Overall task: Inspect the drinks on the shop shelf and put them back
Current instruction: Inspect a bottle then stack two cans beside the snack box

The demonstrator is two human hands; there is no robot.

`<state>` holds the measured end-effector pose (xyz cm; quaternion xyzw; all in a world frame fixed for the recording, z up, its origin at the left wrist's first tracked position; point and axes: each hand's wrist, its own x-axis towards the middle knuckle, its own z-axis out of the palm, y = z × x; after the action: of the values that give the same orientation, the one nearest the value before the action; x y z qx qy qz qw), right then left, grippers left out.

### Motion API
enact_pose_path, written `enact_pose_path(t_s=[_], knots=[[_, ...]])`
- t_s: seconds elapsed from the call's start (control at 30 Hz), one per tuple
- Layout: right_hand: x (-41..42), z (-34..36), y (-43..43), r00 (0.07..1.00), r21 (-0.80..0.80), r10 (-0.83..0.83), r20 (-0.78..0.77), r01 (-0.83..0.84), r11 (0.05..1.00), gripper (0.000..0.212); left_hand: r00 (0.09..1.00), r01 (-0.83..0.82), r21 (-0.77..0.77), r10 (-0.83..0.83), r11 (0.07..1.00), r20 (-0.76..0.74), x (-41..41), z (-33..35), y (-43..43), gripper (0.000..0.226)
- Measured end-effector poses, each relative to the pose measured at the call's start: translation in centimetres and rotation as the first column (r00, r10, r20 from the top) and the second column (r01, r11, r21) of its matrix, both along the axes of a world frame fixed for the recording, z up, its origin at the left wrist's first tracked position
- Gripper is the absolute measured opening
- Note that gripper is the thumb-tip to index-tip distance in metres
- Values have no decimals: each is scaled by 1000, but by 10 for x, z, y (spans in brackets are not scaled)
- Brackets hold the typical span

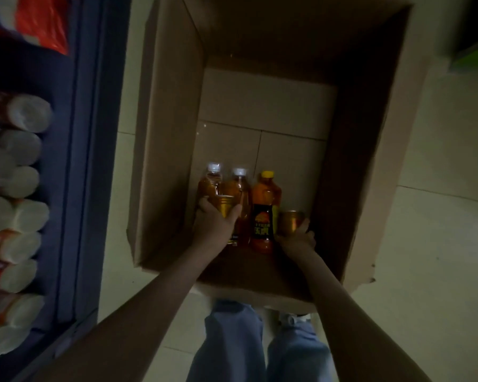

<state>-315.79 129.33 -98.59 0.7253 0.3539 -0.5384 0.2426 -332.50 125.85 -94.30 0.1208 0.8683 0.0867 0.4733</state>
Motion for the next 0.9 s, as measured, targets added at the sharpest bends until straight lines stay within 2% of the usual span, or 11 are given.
enact_pose_path(t_s=[0.1,0.17,0.23,0.33,0.43,0.5,0.53,0.6,0.67,0.73,0.9], knots=[[-4,10,-3,991,64,131,-31,-129,990,100,999,-9,10,9,1000,49,10,3,5,82],[-12,22,-2,965,254,102,-243,-39,967,91,992,-66,52,60,996,115,16,7,12,80],[-20,34,3,847,327,40,-530,161,931,88,981,-107,99,89,989,174,20,10,21,77],[-28,44,20,742,357,215,-635,35,933,97,940,-171,150,116,974,320,19,9,39,71],[-32,40,43,761,387,307,-571,-81,919,100,878,-227,160,131,961,461,18,4,55,49],[-36,37,54,813,486,349,-466,-95,869,93,877,-151,277,-1,949,481,23,1,60,47],[-37,35,58,839,553,394,-375,-139,821,88,905,-28,367,-133,930,404,26,-3,60,52],[-38,24,67,885,599,438,-156,-268,754,80,898,367,452,-437,813,55,28,-26,54,59],[-36,10,75,906,550,422,31,-368,750,81,655,754,256,-724,605,-216,29,-46,43,61],[-33,-6,82,896,483,428,114,-427,765,81,459,888,93,-862,450,-215,33,-58,30,80],[-25,-29,70,795,414,579,180,-595,688,83,378,920,-40,-911,390,-167,34,-76,14,99]])
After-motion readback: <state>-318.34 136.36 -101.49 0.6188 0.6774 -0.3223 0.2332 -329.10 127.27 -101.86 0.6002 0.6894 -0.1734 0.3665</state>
